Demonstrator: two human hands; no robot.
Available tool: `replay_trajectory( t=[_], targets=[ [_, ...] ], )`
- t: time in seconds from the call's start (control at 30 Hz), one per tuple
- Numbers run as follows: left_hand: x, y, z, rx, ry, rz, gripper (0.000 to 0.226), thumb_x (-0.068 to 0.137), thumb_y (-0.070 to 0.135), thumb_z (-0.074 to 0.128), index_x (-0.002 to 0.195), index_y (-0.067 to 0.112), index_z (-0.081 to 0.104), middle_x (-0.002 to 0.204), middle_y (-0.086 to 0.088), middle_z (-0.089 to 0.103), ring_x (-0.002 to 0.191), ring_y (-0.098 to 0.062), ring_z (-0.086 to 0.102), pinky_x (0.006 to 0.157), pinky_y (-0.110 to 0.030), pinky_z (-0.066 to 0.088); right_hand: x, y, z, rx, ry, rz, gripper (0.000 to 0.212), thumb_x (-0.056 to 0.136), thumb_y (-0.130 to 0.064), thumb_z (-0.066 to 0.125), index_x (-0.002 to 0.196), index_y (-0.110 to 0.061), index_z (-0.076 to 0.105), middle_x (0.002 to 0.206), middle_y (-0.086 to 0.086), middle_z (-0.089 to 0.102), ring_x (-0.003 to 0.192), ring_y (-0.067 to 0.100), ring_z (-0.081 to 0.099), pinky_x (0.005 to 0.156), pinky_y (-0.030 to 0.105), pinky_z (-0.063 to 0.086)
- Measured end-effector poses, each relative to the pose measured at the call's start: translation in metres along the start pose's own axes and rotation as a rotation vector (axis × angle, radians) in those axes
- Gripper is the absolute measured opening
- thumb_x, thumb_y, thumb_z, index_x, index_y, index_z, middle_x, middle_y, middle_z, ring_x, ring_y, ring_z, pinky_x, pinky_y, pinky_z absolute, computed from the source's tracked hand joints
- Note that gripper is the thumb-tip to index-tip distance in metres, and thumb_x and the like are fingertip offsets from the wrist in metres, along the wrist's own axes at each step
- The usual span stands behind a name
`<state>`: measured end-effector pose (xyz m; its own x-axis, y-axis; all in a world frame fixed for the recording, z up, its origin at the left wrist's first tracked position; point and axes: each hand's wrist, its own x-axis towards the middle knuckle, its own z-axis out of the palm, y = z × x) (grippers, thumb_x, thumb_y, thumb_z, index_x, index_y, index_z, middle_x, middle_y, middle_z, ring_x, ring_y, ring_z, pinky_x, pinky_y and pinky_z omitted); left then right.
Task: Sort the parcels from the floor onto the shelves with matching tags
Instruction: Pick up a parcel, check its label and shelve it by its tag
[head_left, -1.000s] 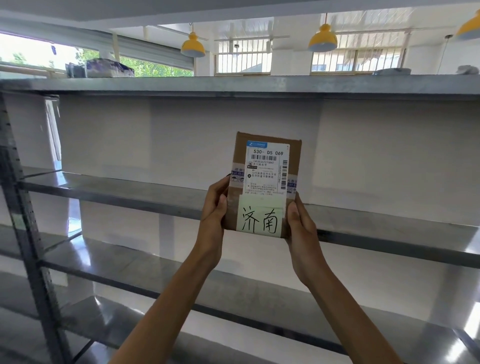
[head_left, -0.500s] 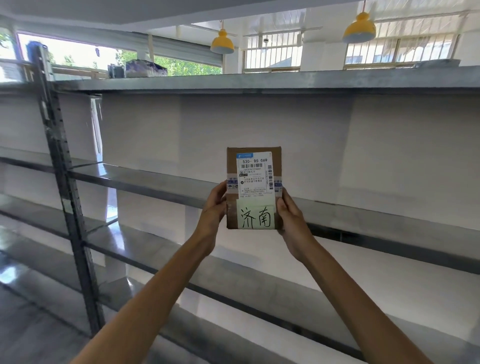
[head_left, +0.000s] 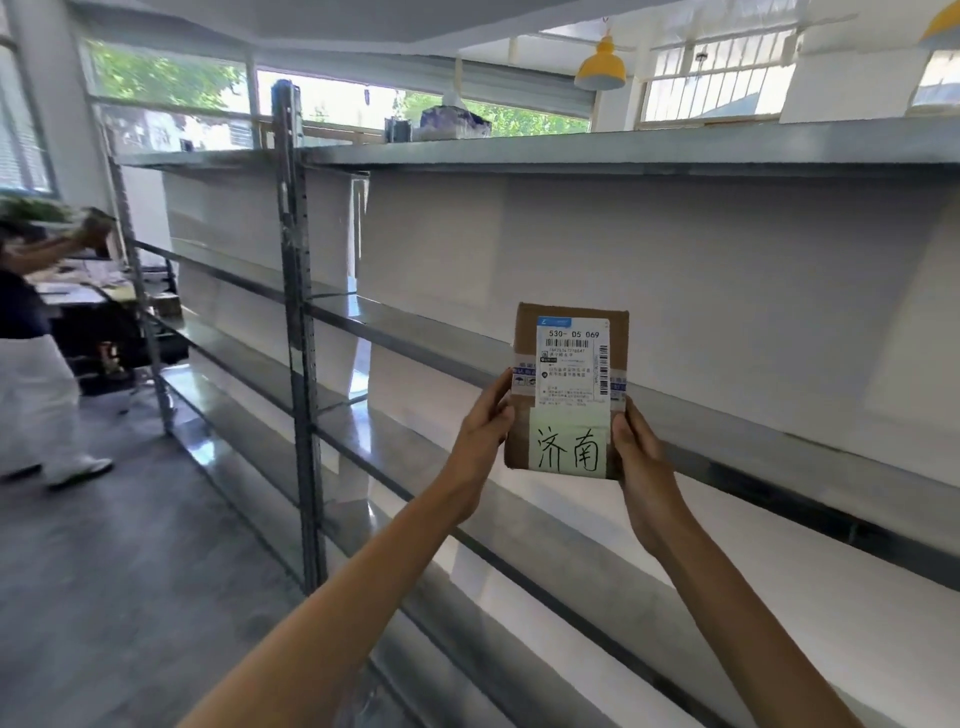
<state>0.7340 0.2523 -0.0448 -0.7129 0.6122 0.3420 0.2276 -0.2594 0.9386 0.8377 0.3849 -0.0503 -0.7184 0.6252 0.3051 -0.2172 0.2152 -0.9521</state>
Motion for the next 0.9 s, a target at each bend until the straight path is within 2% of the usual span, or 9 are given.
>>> replay_trajectory(
  t=[0.1,0.23,0.33,0.43,0.6,0.67,0.73,0.8,0.9],
  targets=[
    [-0.006,-0.001,-0.027,0.023,0.042,-0.013,0.04,0.1,0.014,0.033,0.136,0.032,0.038,0.11,0.026,0.056,0.097,0.007,0.057,0.069,-0.009,0.053,0.002,0.004,0.024,-0.02,-0.05,-0.033,0.04,0.098,-0.035,0.035,0.138,-0.039,0.038,0.117,-0.016,0.059,0.1,0.007,0.06,0.087,0.036,0.053],
    [-0.003,0.0,-0.069,0.054,0.094,-0.01,0.04,0.1,0.013,0.033,0.134,0.033,0.04,0.106,0.029,0.058,0.089,0.016,0.06,0.066,-0.007,0.051,0.01,0.008,0.062,-0.007,-0.098,-0.038,0.041,0.098,-0.031,0.039,0.139,-0.033,0.04,0.123,-0.003,0.061,0.109,0.019,0.061,0.091,0.043,0.054],
    [0.003,0.003,-0.097,0.079,0.098,0.002,0.04,0.099,0.011,0.032,0.132,0.033,0.04,0.105,0.028,0.058,0.086,0.018,0.06,0.065,-0.006,0.05,0.017,0.01,0.092,0.019,-0.111,-0.05,0.041,0.098,-0.029,0.039,0.139,-0.032,0.041,0.124,-0.001,0.061,0.11,0.02,0.06,0.09,0.041,0.054],
    [0.009,0.008,-0.126,0.1,0.096,-0.01,0.041,0.099,0.009,0.032,0.134,0.03,0.04,0.104,0.025,0.059,0.086,0.014,0.062,0.067,-0.009,0.053,0.025,0.011,0.119,0.049,-0.138,-0.054,0.041,0.099,-0.026,0.039,0.139,-0.034,0.04,0.126,-0.002,0.06,0.112,0.018,0.059,0.09,0.041,0.054],
    [0.025,0.018,-0.176,0.137,0.127,-0.02,0.042,0.099,0.009,0.032,0.136,0.027,0.04,0.11,0.012,0.06,0.099,-0.007,0.059,0.077,-0.021,0.052,0.044,0.008,0.168,0.076,-0.192,-0.077,0.039,0.099,-0.021,0.039,0.13,-0.045,0.044,0.119,-0.01,0.063,0.104,0.011,0.063,0.085,0.033,0.056],
    [0.027,0.021,-0.192,0.15,0.134,-0.01,0.042,0.099,0.009,0.032,0.135,0.028,0.04,0.107,0.016,0.059,0.096,-0.002,0.059,0.072,-0.017,0.052,0.051,0.006,0.185,0.09,-0.209,-0.075,0.038,0.099,-0.022,0.039,0.124,-0.049,0.045,0.116,-0.014,0.064,0.101,0.008,0.064,0.079,0.027,0.057],
    [0.029,0.023,-0.214,0.155,0.152,0.0,0.042,0.099,0.009,0.032,0.135,0.029,0.04,0.108,0.016,0.058,0.098,-0.004,0.058,0.076,-0.018,0.051,0.056,0.005,0.207,0.104,-0.223,-0.068,0.037,0.099,-0.024,0.04,0.123,-0.051,0.045,0.114,-0.016,0.065,0.099,0.006,0.065,0.074,0.024,0.057],
    [0.03,0.025,-0.235,0.158,0.156,0.0,0.041,0.099,0.01,0.032,0.135,0.03,0.039,0.114,0.011,0.056,0.102,-0.007,0.056,0.081,-0.024,0.05,0.061,0.004,0.228,0.132,-0.237,-0.055,0.037,0.099,-0.023,0.04,0.122,-0.051,0.048,0.11,-0.018,0.067,0.096,0.003,0.067,0.069,0.022,0.056],
    [0.03,0.029,-0.264,0.192,0.128,0.006,0.04,0.1,0.012,0.031,0.13,0.036,0.039,0.111,0.017,0.056,0.1,-0.003,0.056,0.074,-0.018,0.053,0.066,0.005,0.254,0.197,-0.249,-0.024,0.037,0.099,-0.019,0.04,0.124,-0.045,0.049,0.11,-0.016,0.067,0.094,0.003,0.068,0.066,0.021,0.056]
  ],
)
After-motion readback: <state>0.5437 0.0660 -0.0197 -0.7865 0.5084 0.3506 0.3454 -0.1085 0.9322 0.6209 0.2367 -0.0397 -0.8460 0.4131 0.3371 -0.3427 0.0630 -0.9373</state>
